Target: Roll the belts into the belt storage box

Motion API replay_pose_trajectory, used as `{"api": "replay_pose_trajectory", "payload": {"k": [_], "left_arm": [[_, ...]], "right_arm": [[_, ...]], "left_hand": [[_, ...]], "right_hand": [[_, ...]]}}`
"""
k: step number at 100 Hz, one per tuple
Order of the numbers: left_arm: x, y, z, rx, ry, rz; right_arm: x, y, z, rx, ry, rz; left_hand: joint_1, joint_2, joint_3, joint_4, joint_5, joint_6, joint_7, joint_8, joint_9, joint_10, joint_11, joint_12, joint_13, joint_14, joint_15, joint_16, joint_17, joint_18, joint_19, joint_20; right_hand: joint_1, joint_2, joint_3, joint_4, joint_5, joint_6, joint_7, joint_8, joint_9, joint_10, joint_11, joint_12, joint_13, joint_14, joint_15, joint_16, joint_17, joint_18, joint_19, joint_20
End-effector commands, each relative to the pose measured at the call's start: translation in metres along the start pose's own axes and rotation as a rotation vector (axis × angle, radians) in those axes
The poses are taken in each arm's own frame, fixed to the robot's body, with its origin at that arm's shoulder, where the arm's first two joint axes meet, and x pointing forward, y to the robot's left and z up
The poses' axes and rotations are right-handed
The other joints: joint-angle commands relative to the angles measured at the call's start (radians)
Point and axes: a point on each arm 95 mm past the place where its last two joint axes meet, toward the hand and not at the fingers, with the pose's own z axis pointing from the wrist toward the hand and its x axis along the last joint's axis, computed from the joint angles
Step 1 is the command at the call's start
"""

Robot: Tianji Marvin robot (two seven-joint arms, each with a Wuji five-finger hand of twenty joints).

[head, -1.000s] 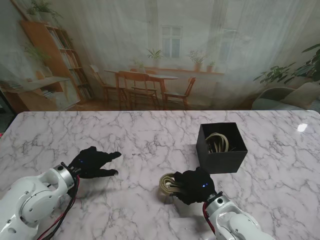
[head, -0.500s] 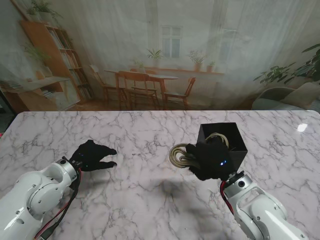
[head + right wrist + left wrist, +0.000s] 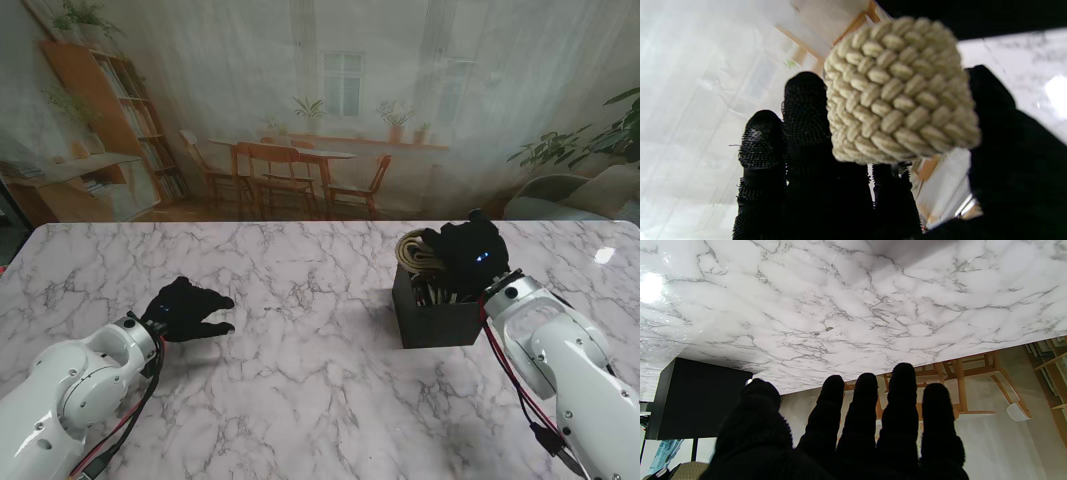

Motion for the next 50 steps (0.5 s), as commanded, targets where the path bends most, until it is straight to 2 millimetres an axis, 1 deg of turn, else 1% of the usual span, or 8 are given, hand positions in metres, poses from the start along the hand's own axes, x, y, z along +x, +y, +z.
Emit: {"api": "replay_pose_trajectory", "payload": {"k": [1, 20, 50], "left_arm": [[0.002, 0.000, 0.001, -0.001, 0.007, -0.001], [0.002, 0.002, 0.002, -0.010, 0.003, -0.003], [0.007, 0.000, 0.001, 0.002, 0.027, -0.026]], "right_arm": [[-0.013, -0.009, 0.004, 0.032, -0.005, -0.030], [-0.012, -0.030, 0.012, 0.108, 0.030, -0.059], [-0.002, -0.048, 0.019, 0.159, 0.040, -0.020]], "left_hand": [[0.002, 0.046, -0.030, -0.002, 0.029, -0.015, 0.009, 0.014, -0.029, -0.006, -0.011, -0.012, -0.021, -0.006, -0.024, -0.011, -0.021, 0.039, -0.031, -0.011], [0.003, 0.047, -0.030, -0.002, 0.030, -0.016, 0.010, 0.018, -0.028, -0.006, -0.009, -0.010, -0.022, -0.006, -0.023, -0.011, -0.021, 0.039, -0.032, -0.011], [0.000, 0.045, -0.031, -0.003, 0.031, -0.017, 0.009, 0.022, -0.026, -0.006, -0.010, -0.010, -0.023, -0.003, -0.024, -0.012, -0.022, 0.040, -0.033, -0.011]], "right_hand": [[0.232, 0.093, 0.147, 0.039, 0.109, -0.212, 0.143, 0.050, 0.077, -0.100, 0.057, 0.043, 0.018, -0.055, -0.025, 0.030, -0.010, -0.010, -0.001, -0.011], [0.228, 0.094, 0.146, 0.038, 0.111, -0.228, 0.139, 0.051, 0.079, -0.107, 0.046, 0.045, 0.018, -0.061, -0.038, 0.032, -0.010, -0.015, -0.005, -0.012], [0.223, 0.098, 0.141, 0.035, 0.111, -0.233, 0.135, 0.051, 0.080, -0.117, 0.030, 0.047, 0.017, -0.066, -0.058, 0.035, -0.010, -0.025, -0.014, -0.014]]}}
